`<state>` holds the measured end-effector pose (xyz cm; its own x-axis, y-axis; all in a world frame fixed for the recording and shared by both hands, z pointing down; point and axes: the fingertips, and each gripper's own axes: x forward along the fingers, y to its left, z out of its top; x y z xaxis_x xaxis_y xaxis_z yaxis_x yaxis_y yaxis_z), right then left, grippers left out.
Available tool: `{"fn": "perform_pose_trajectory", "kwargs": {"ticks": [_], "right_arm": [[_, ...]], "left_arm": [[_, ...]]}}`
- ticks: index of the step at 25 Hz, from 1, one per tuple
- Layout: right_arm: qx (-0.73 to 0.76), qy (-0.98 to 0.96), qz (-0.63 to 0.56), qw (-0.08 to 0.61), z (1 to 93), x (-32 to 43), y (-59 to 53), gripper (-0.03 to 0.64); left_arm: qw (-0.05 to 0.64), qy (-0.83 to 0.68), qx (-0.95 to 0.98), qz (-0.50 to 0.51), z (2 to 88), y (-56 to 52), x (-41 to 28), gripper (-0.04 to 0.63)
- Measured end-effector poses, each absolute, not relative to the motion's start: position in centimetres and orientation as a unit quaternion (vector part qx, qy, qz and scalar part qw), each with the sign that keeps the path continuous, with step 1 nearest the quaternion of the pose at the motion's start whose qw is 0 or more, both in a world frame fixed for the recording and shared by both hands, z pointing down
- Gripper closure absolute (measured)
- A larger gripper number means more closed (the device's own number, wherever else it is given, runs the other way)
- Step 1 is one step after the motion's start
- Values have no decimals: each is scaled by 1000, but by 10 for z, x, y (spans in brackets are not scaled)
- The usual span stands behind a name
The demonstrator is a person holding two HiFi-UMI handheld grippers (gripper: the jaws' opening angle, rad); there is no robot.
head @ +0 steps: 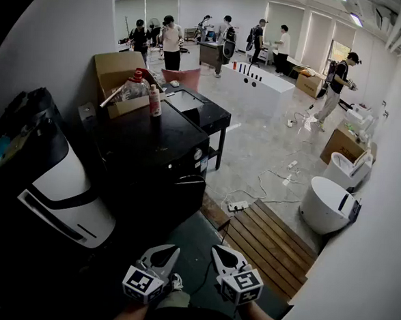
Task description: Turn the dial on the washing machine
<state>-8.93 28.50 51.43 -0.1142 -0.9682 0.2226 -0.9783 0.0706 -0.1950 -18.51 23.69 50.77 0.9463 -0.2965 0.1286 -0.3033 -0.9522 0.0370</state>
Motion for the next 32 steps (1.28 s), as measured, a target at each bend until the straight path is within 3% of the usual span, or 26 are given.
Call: {"fn": "perform_pose_trajectory", "kwargs": {"ticks": [7,10,14,19,32], "right_arm": [[653,-742,148,-1,506,-80,265,608],[653,-742,152,-5,507,-70,247,564],[661,-734,156,6,510,-54,215,449],[674,-720,162,11,512,-29,172,443],[694,-700,165,14,514,1,76,443]], "left_arm": [[40,-139,987,67,513,218,-170,571],[48,-131,988,72,520,200,-158,552],[60,-126,988,64,516,166,-139,508],[73,-110,989,63,517,124,-115,476],[79,-92,990,69,519,25,-90,465]]}}
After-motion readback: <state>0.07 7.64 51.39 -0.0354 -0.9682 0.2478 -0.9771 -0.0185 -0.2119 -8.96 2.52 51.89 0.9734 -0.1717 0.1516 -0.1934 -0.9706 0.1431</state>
